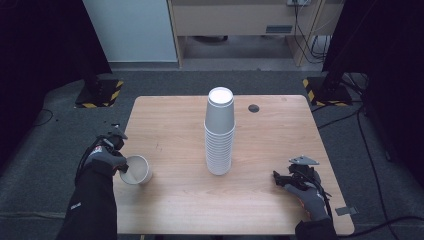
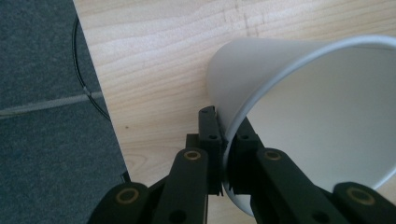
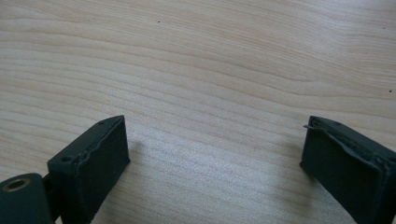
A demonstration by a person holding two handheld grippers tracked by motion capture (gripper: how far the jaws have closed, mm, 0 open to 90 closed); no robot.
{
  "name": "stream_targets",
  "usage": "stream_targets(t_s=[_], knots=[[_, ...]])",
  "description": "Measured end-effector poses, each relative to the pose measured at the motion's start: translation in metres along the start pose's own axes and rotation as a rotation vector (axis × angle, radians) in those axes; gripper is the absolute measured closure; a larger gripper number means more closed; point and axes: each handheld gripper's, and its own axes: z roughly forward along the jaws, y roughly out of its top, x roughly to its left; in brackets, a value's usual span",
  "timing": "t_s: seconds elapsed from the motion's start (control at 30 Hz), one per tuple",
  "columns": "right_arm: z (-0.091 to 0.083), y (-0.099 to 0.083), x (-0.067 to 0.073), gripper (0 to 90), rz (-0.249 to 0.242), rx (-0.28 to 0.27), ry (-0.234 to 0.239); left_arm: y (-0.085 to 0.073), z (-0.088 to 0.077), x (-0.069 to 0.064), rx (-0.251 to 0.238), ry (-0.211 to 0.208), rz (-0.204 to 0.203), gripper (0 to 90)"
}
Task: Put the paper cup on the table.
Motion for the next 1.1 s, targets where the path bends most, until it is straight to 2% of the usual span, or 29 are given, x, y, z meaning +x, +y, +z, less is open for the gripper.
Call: stream_targets(t_s=[0.1,0.33,0.43,0.6,0.67,0.77,0.83,0.93,1.0,1.03,1.1], knots=[[0.0,0.0,0.0,7.4,0.001,0.001,0.0,0.001,0.001,-0.001,0.037,-0.008,-0.006,85.8],[0.0,0.0,0.0,7.4,0.001,0.0,0.0,0.003,0.005,-0.001,0.071,-0.019,-0.024,85.5],[0.0,0.0,0.0,7.4,0.001,0.0,0.0,0.003,0.007,0.0,0.064,-0.024,-0.027,83.5],[0.0,0.0,0.0,7.4,0.0,0.0,0.001,0.002,0.007,0.002,0.011,-0.03,-0.052,74.0],[0.0,0.0,0.0,7.3,0.0,0.0,0.001,0.001,0.005,0.002,-0.026,-0.035,-0.052,67.9],[0.0,0.0,0.0,7.3,0.0,0.0,0.0,-0.002,0.005,0.002,-0.112,-0.032,-0.045,56.9],[0.0,0.0,0.0,7.3,0.0,0.0,0.0,-0.005,0.005,0.002,-0.199,-0.025,-0.021,52.2],[0.0,0.0,0.0,7.2,0.0,0.001,0.0,-0.011,0.005,0.001,-0.327,-0.008,-0.018,44.0],[0.0,0.0,0.0,7.1,0.001,0.0,-0.001,-0.016,0.006,-0.001,-0.423,-0.004,-0.013,41.9],[0.0,0.0,0.0,7.0,0.005,0.0,-0.001,-0.021,0.006,-0.001,-0.489,0.005,-0.019,39.6],[0.0,0.0,0.001,6.6,0.003,0.002,0.001,-0.026,0.007,-0.003,-0.572,0.013,-0.012,40.2]])
